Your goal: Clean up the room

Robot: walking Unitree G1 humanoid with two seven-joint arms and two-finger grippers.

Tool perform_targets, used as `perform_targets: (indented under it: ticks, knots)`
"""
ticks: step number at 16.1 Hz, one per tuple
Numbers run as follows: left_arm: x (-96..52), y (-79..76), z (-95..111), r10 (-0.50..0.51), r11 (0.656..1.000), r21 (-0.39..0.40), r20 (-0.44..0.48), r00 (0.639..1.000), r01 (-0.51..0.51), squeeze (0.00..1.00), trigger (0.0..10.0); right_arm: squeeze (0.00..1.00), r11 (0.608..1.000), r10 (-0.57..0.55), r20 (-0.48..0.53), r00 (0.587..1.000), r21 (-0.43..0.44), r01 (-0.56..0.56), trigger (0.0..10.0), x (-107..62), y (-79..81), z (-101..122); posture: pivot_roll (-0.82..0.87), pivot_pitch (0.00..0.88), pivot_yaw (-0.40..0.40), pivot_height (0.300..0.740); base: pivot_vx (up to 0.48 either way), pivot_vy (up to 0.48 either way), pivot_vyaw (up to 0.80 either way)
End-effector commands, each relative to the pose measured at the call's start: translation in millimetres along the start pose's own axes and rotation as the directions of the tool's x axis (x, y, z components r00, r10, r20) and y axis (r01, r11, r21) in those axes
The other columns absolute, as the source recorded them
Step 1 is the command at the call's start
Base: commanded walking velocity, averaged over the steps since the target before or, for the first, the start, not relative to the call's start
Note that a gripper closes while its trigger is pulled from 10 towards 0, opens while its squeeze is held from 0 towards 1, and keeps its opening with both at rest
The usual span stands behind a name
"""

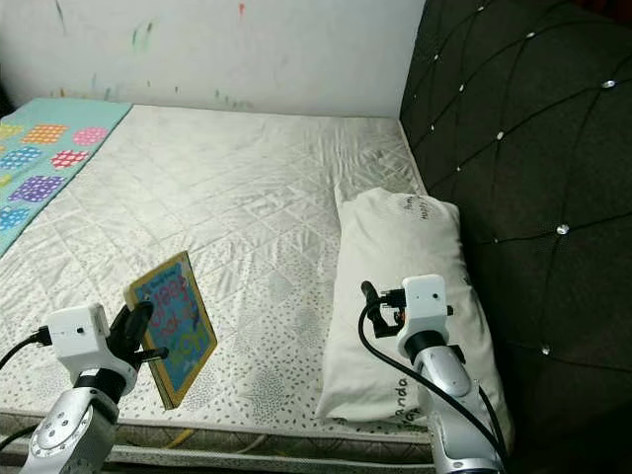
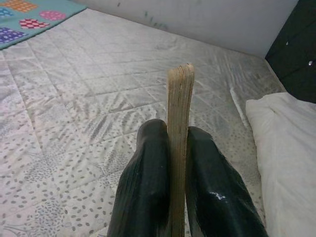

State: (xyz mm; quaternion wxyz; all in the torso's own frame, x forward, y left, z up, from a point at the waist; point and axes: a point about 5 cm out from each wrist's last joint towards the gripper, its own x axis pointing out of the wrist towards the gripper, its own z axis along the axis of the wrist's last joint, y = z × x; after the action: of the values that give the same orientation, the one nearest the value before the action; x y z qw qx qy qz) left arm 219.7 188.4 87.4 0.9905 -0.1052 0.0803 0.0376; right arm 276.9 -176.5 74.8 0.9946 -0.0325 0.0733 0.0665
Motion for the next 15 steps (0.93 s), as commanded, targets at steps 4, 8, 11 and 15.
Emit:
perform_targets:
  ticks: [4,8,11,15]
  knots:
    - [2.8,-1.5,5.8,0.000,1.000,0.031,0.036,0.999,-0.001,0.00,10.0,0.00,0.992,-0.081,-0.030,0.996,-0.102,0.078,10.0,-2.1,-11.7,-4.5,-0.06,0.000,-0.024,0.740,0.000,0.000,0.00]
    - [2.7,1.7,5.8,0.013,0.999,0.043,0.038,0.999,-0.015,0.00,10.0,0.00,0.988,-0.119,-0.108,0.987,-0.116,0.107,10.0,-9.8,-22.0,-18.3,-0.06,0.000,-0.025,0.740,0.000,0.000,0.00]
    - [3.6,2.9,5.7,0.019,0.998,0.057,0.039,0.999,-0.021,0.00,10.0,0.00,0.991,-0.104,-0.159,0.982,-0.105,0.088,10.0,-16.8,-22.5,-27.2,-0.06,0.000,-0.027,0.740,0.000,0.000,0.00]
    - [6.0,2.7,5.2,0.015,0.998,0.065,0.037,0.999,-0.018,0.00,10.0,0.00,0.994,-0.099,-0.169,0.981,-0.068,0.088,10.0,-18.1,-21.2,-29.2,-0.07,0.000,-0.022,0.740,0.000,0.000,0.00]
